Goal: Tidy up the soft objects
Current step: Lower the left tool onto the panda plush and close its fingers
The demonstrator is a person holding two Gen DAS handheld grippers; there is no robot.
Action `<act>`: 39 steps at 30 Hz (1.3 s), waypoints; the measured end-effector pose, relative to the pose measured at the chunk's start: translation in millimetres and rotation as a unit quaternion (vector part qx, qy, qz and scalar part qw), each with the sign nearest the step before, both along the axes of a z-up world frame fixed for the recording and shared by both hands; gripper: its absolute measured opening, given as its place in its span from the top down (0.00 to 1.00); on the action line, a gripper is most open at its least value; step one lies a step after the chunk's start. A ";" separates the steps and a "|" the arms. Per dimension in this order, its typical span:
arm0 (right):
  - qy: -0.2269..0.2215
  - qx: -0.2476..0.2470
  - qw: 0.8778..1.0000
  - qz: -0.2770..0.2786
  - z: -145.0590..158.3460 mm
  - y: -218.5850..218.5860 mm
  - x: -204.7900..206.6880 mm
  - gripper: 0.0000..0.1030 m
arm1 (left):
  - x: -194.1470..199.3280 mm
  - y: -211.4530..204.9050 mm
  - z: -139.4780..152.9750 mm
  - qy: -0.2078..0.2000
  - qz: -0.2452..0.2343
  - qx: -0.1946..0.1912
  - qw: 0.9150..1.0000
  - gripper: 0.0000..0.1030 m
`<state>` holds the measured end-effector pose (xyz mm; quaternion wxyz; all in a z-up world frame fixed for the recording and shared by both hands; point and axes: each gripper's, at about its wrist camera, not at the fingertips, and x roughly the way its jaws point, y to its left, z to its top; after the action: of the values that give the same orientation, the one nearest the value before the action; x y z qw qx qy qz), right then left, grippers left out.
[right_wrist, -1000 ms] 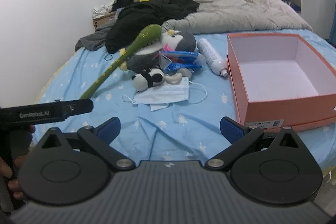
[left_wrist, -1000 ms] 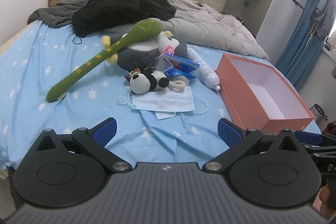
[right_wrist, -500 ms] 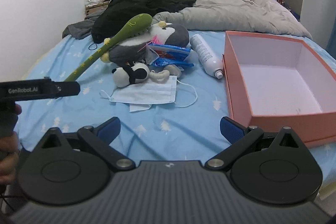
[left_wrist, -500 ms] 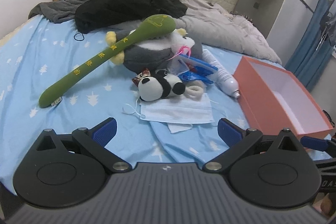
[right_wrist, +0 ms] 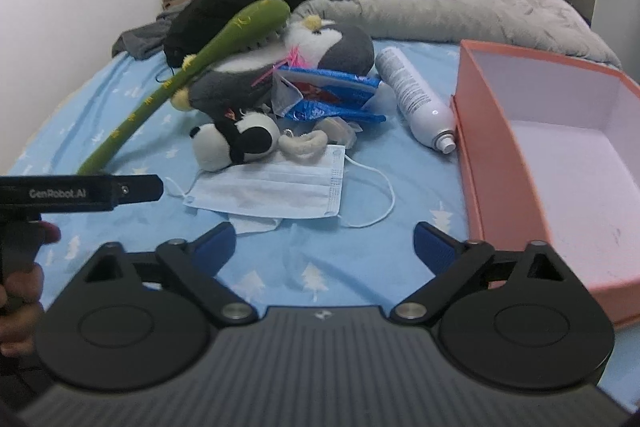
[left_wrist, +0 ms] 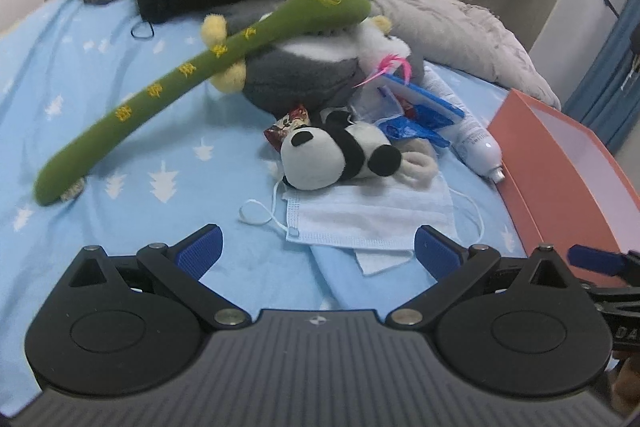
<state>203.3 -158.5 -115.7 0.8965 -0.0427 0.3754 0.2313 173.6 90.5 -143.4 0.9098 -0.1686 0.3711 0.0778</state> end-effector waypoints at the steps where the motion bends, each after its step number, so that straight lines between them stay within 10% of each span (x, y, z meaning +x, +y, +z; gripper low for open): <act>1: 0.002 -0.001 1.000 -0.001 -1.8 3.0 5.7 0.14 | 4.2 2.7 -2.2 0.001 0.002 -0.002 1.000 0.00; 23: 0.019 0.018 0.997 0.070 -48.8 62.4 111.0 0.23 | 98.0 41.5 -55.1 -0.017 -0.033 -0.031 0.999 0.17; 39: 0.022 0.005 0.997 0.078 -54.0 79.5 129.2 0.79 | 94.1 35.7 -56.0 -0.040 -0.042 -0.052 0.997 0.42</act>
<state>332.5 -79.0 -169.6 0.8674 -0.0621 0.3897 0.3030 267.7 126.2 -199.4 0.9164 -0.2030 0.3447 0.0132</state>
